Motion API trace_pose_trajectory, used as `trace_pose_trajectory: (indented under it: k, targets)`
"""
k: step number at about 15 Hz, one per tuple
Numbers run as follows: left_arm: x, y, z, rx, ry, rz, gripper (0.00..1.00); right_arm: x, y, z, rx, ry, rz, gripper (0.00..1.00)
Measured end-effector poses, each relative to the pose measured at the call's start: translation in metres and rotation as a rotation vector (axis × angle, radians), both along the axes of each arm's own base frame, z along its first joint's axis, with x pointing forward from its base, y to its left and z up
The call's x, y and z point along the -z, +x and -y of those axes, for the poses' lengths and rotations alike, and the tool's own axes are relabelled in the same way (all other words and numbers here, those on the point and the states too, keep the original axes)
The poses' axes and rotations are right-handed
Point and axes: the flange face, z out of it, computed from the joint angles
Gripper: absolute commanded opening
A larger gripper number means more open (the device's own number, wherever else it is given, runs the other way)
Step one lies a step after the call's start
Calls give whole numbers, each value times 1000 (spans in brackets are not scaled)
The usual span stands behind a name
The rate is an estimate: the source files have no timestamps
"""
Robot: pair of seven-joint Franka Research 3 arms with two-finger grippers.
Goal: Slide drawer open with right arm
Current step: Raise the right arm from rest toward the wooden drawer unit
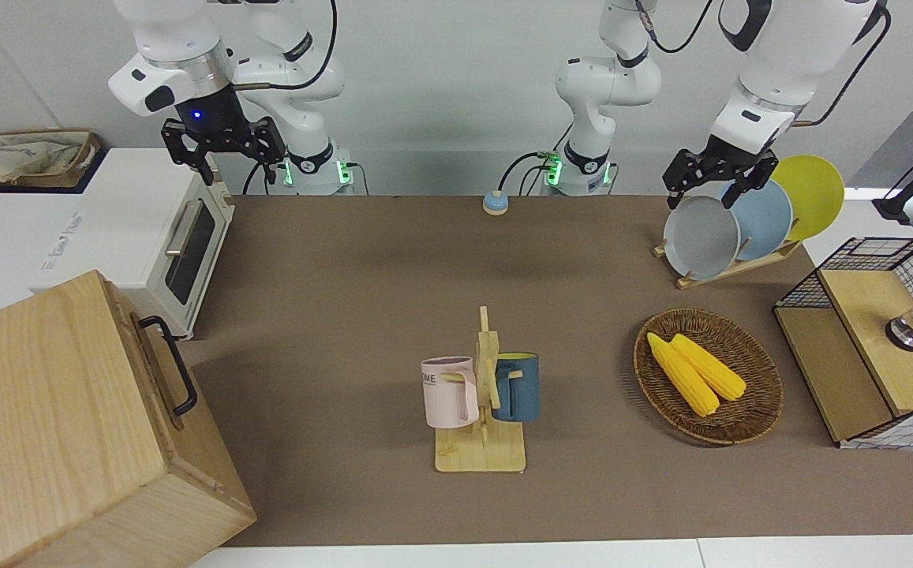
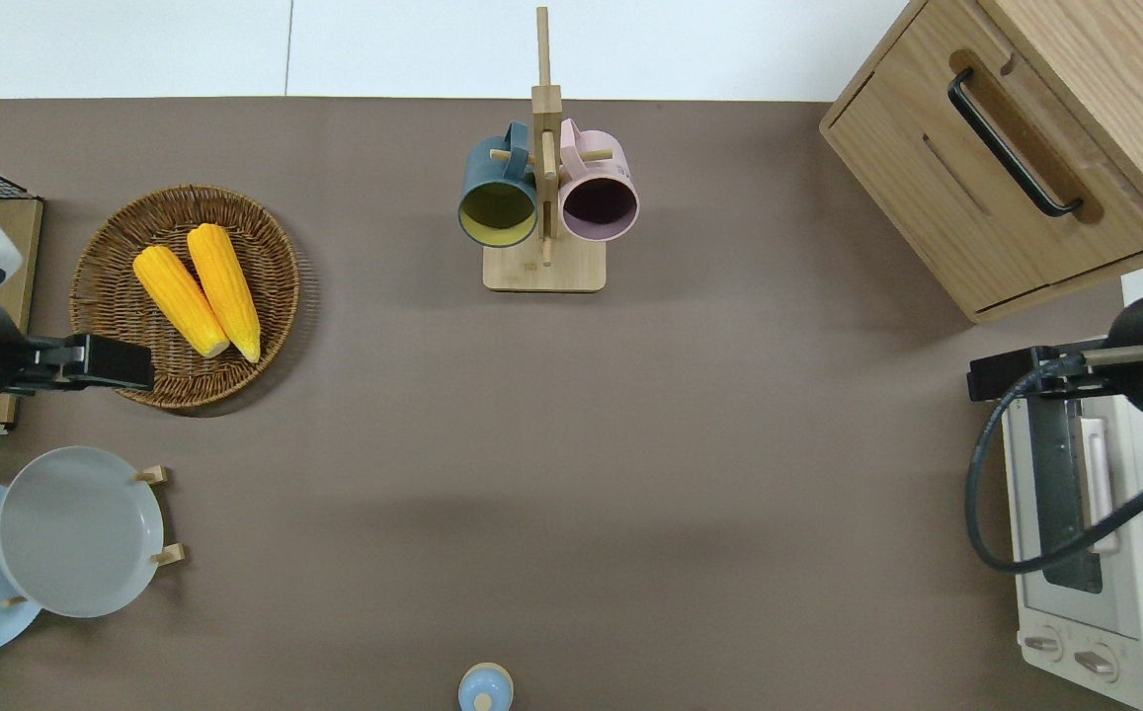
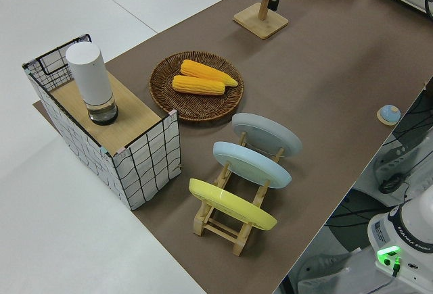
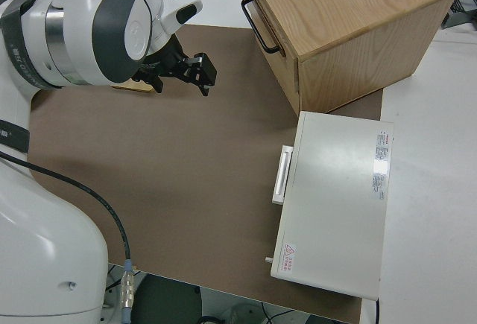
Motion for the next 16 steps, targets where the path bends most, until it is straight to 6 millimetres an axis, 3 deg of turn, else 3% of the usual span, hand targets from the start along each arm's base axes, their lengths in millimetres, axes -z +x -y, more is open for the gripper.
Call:
trace_pose_trajectory:
  k: [16]
  targets:
    - [0,0,0,0,0,0,998,0,-4,-30,-55,-20,1,990]
